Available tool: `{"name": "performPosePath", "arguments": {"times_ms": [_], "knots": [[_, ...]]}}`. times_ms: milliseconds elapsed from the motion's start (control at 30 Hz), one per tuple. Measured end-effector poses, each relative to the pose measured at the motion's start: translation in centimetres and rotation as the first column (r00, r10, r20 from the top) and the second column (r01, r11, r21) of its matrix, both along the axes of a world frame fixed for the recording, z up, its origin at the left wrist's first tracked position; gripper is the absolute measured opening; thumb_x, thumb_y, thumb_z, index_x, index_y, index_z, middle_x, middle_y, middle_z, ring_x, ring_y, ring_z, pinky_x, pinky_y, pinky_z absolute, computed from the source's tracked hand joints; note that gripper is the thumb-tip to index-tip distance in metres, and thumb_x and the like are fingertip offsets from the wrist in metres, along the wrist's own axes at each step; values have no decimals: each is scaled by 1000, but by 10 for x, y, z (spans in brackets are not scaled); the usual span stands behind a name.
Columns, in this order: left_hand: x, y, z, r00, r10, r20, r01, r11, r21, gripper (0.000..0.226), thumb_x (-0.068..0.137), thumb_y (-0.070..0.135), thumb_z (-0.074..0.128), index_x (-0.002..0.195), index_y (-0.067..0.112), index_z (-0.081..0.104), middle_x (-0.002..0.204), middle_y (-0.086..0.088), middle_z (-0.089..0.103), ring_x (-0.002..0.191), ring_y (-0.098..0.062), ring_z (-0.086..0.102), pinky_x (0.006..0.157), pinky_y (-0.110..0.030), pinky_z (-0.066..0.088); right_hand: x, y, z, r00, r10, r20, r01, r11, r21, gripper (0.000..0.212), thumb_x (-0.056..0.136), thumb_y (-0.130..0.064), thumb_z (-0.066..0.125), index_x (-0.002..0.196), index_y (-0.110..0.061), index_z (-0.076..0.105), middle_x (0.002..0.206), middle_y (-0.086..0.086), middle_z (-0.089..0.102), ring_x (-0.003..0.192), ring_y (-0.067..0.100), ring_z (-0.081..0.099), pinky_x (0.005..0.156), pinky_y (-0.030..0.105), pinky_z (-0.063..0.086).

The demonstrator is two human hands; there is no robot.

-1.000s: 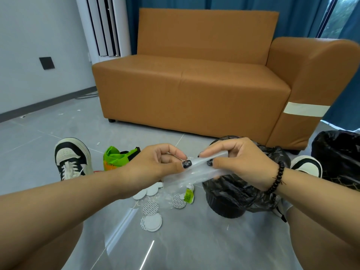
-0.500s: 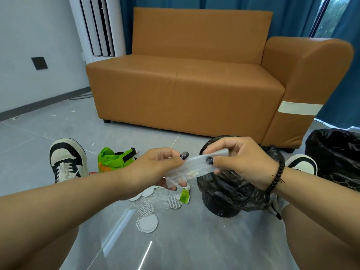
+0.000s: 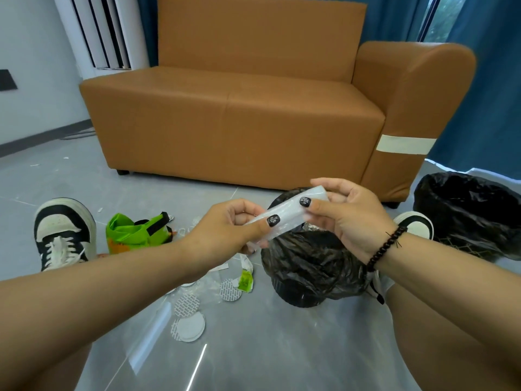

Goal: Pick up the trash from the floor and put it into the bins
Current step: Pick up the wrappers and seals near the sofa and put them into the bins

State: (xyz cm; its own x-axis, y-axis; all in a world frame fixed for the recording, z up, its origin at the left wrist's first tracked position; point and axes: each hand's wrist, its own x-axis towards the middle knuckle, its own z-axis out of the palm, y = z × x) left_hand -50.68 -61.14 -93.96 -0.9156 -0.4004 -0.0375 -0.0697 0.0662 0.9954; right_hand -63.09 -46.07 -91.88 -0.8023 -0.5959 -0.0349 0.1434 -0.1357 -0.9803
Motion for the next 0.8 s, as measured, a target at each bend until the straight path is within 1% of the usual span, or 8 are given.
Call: {"name": "performPosePath", "arguments": {"times_ms": [67,167,333,467,533,600,700,800], "knots": [[-13,0,-4,999,-28,23,27,1000,9,24,87,18,66,105,5,59,93,-15,73,60,-10,64,55,-22,48,-14,4,1,994,-85,-70,87,996,19,33,74,8,70,100,-9,60,86,12,71,70,18,70,59,25,59],[-31,-6,-13,997,-24,76,22,999,36,19,90,15,63,108,11,56,94,-10,74,62,-11,65,60,-27,48,-38,11,-1,954,-239,-183,253,966,52,30,75,6,71,94,-13,59,80,8,71,65,15,70,56,23,58],[-65,-19,-39,988,26,150,-22,999,-27,25,90,10,59,113,21,56,95,-13,72,69,-15,66,61,-29,49,-82,22,-22,801,-413,-434,532,824,196,35,76,-6,76,86,-22,47,92,10,67,63,18,69,50,18,55],[-87,-16,-64,977,-7,212,46,982,-181,26,91,12,58,114,23,57,81,-6,64,76,-17,65,66,-31,50,-100,17,-41,707,-290,-645,592,742,316,33,74,-13,78,80,-24,47,87,8,65,76,26,67,64,38,59],[-95,-13,-79,967,-27,253,93,963,-252,27,91,15,58,116,24,56,76,1,62,74,-15,62,68,-29,49,-104,7,-51,704,-195,-683,559,746,363,30,75,-16,77,79,-22,47,82,6,64,71,25,64,62,36,56],[-97,-11,-91,964,-55,261,143,933,-332,32,91,17,59,121,25,53,75,5,61,69,-10,59,66,-25,48,-107,-9,-60,697,-133,-704,530,757,382,29,77,-17,76,80,-19,47,78,5,60,63,20,55,53,24,47],[-91,-7,-101,962,-129,243,223,881,-418,51,91,15,59,135,31,38,96,5,58,80,-6,61,68,-12,47,-118,-37,-71,698,-137,-703,522,769,369,30,76,-15,76,77,-18,46,73,0,52,61,12,46,46,9,37],[-78,-6,-106,950,-181,254,273,875,-399,75,92,20,59,147,43,14,130,7,42,110,-6,54,82,-18,49,-133,-61,-78,701,-142,-699,523,769,369,28,74,-13,76,77,-15,48,70,-5,48,60,9,45,45,6,36]]}}
